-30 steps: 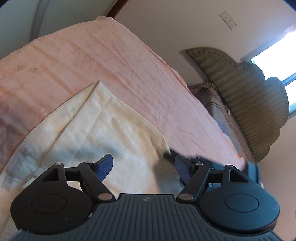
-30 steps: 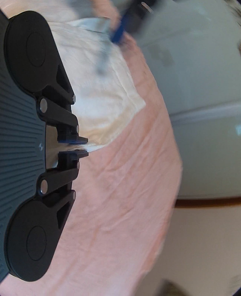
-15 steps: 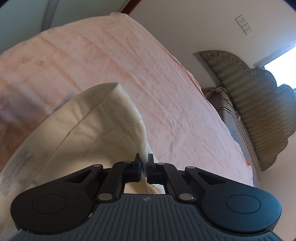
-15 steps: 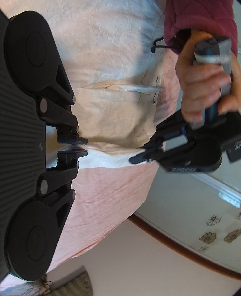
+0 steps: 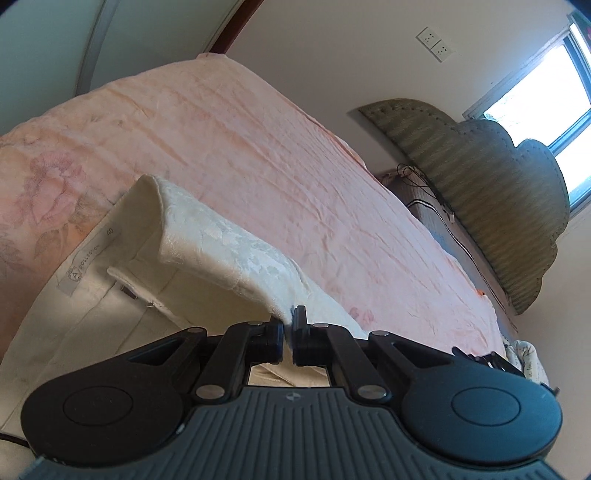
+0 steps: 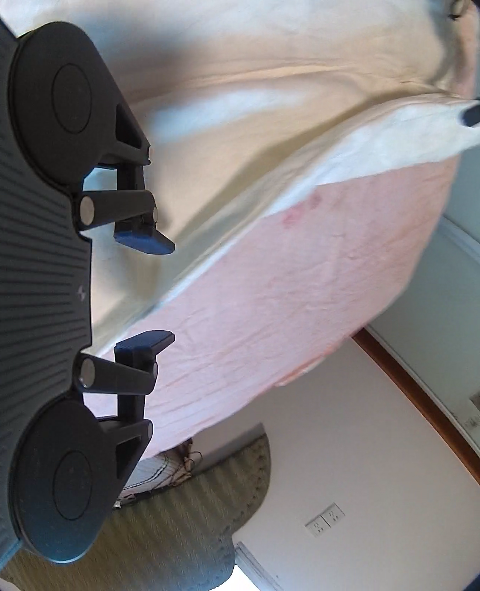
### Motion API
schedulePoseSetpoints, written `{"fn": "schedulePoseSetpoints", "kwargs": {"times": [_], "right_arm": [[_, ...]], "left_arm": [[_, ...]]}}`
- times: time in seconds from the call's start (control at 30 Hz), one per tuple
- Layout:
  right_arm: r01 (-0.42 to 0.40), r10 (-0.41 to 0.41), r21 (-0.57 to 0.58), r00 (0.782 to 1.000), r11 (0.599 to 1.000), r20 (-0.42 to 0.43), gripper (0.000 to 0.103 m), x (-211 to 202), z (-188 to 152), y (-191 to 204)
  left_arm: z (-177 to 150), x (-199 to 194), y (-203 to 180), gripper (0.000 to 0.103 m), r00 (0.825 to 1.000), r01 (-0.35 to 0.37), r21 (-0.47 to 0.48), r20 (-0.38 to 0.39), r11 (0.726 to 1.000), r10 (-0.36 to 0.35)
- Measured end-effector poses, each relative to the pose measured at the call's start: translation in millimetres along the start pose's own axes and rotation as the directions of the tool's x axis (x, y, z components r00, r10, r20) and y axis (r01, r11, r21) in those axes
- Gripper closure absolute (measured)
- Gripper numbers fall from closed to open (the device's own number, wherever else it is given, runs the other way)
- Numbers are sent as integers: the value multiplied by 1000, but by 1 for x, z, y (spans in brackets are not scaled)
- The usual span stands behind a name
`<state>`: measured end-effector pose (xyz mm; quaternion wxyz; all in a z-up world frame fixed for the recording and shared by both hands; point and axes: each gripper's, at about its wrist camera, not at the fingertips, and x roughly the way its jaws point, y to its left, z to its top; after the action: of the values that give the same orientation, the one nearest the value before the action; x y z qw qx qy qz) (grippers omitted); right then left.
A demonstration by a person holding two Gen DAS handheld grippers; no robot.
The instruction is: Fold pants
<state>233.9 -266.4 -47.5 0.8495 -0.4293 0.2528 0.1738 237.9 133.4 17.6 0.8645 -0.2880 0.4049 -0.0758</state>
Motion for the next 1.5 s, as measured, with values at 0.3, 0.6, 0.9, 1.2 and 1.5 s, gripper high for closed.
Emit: {"fn": "schedulePoseSetpoints", "kwargs": {"times": [0.3,0.6,0.9,1.2,1.5], "right_arm": [[43,-42,97,999,994,-13,97,-8,1,-4],[-14,-8,229,996,973,93,98,-165,-17,66],[-89,64,348,995,933,82,98,-185,-41,117],[-167,144,369,985,914,90,98,-182,-46,133],[-179,142,468,983,866,114,94,-181,-60,139]], "left_arm": [[-9,-18,8,102,1000,9,-10,21,1000,-9],[-64,-102,39,102,998,52,26,42,998,-54],[-107,-108,80,102,996,-30,-69,-85,997,24],[-116,-105,77,102,986,-162,19,-44,987,162],[-115,-104,82,85,979,-187,-3,-85,982,186]]}}
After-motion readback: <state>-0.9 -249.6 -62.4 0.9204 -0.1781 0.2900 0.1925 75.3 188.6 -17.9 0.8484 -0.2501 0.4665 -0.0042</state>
